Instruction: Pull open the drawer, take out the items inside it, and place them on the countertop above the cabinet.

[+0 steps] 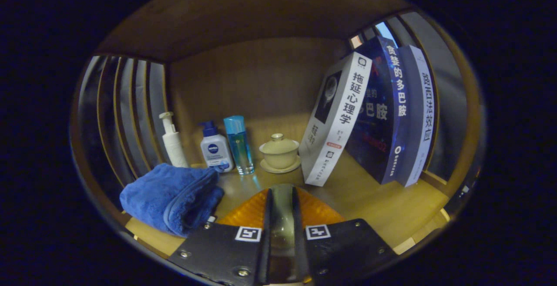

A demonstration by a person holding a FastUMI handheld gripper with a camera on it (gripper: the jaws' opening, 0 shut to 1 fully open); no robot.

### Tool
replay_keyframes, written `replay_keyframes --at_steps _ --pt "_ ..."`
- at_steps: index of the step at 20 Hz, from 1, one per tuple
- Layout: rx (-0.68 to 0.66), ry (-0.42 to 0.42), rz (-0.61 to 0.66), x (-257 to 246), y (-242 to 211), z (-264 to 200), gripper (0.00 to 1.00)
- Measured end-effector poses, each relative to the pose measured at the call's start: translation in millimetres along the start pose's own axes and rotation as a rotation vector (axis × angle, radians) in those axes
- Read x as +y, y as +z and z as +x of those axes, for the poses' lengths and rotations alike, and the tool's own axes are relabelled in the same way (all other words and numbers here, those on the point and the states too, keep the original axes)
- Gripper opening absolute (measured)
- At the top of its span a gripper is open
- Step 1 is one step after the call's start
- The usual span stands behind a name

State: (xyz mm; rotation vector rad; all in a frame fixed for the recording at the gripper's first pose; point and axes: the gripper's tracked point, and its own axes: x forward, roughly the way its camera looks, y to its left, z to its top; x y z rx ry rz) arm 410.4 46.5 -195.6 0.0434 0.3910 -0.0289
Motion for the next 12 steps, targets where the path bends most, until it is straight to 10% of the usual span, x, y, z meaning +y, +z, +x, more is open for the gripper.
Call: replay_keyframes --at_steps 1,6,12 --pt "-0.001 -0.003 0.019 1 2 -1 0.24" --pt "-0.037 -0.018 0.030 1 22 -36 1.00" --pt "-0.062 0.006 0.008 -1 38 -102 0.99"
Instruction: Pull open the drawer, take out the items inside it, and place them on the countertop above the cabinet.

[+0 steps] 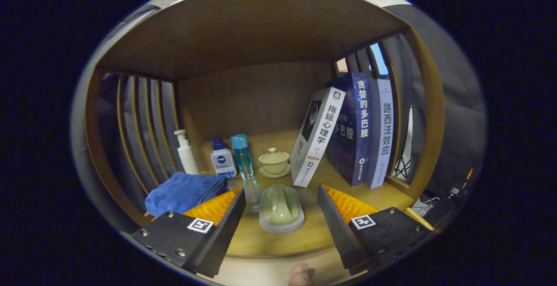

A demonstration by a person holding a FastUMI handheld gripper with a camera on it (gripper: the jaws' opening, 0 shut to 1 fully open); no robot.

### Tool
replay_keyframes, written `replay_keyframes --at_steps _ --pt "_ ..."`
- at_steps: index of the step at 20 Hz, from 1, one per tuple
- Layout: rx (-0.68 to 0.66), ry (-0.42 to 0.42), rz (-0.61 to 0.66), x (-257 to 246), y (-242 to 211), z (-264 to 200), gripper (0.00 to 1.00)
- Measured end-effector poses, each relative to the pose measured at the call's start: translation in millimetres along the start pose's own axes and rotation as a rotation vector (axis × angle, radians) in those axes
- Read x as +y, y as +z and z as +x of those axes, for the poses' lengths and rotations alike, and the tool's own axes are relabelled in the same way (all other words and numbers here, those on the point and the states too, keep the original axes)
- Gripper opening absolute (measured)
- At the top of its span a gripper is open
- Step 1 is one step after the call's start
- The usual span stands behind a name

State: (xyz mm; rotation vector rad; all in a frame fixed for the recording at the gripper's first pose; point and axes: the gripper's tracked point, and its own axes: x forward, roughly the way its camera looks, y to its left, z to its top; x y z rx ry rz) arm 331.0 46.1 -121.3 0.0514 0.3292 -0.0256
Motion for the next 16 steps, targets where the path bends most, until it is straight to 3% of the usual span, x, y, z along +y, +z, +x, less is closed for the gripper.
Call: replay_keyframes --at_steps 7,16 --pt "-0.021 0.049 0.005 11 23 -90 0.99" --pt "-0.085 0.070 -0.061 7 6 -237 0.99"
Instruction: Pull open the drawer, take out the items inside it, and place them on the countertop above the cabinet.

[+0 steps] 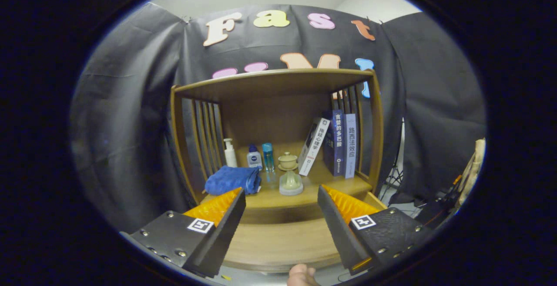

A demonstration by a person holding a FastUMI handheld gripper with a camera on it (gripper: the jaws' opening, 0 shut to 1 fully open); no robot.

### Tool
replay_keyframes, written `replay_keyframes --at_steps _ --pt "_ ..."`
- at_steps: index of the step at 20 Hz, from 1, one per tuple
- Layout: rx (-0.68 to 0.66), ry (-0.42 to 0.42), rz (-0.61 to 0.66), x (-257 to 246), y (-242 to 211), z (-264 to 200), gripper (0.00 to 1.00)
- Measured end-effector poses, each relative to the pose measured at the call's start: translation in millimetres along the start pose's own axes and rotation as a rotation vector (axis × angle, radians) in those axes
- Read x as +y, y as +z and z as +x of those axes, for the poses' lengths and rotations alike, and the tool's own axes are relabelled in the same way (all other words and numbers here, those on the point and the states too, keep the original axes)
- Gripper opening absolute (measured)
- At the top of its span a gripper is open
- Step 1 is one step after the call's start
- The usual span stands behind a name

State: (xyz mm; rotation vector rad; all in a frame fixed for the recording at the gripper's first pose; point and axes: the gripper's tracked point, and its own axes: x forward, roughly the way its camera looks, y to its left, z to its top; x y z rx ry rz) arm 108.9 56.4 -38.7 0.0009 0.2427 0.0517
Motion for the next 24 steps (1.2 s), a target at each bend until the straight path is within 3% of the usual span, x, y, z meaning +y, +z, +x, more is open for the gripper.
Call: replay_keyframes --at_steps 4,9,16,24 --pt "-0.006 -0.016 -0.043 -6 -22 -37 0.99" --pt "-0.022 0.018 0.018 -5 -53 -59 0.99" --pt "0.030 0.002 0.053 -30 -147 -47 0.99" --pt "0.102 -0.008 0.028 -41 -209 -27 0.99"
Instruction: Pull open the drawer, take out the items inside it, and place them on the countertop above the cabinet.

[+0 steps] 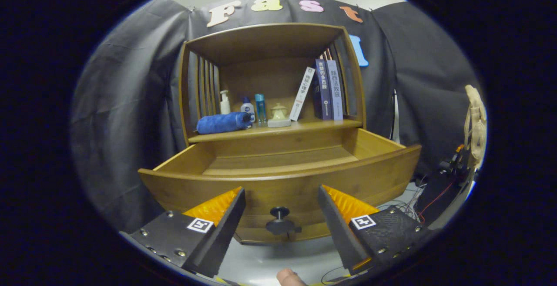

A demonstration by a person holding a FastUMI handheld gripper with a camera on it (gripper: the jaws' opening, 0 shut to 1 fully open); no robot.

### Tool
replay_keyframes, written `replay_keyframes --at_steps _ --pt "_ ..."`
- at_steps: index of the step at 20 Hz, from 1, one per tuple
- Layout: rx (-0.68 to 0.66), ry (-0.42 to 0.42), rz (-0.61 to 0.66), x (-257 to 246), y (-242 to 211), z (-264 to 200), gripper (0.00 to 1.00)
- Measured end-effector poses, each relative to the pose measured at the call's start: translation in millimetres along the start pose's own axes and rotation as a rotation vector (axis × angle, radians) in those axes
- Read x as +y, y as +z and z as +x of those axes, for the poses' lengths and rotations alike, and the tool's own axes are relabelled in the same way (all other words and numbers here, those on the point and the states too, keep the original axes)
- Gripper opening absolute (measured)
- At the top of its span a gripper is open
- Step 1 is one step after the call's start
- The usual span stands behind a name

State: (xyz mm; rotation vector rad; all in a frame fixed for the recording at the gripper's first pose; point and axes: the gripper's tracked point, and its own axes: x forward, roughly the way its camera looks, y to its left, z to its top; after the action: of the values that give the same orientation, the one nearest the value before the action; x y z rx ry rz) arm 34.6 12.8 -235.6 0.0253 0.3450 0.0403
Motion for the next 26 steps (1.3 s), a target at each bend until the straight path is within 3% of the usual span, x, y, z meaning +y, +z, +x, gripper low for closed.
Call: replay_keyframes --at_steps 6,8,18,26 --pt "0.041 -0.026 0.006 -5 -26 22 0.99" --pt "0.047 0.020 0.027 3 -29 25 0.99" --pt "0.008 0.030 0.018 1 -23 38 0.99" --pt "0.003 0.047 0.046 3 -13 79 0.99"
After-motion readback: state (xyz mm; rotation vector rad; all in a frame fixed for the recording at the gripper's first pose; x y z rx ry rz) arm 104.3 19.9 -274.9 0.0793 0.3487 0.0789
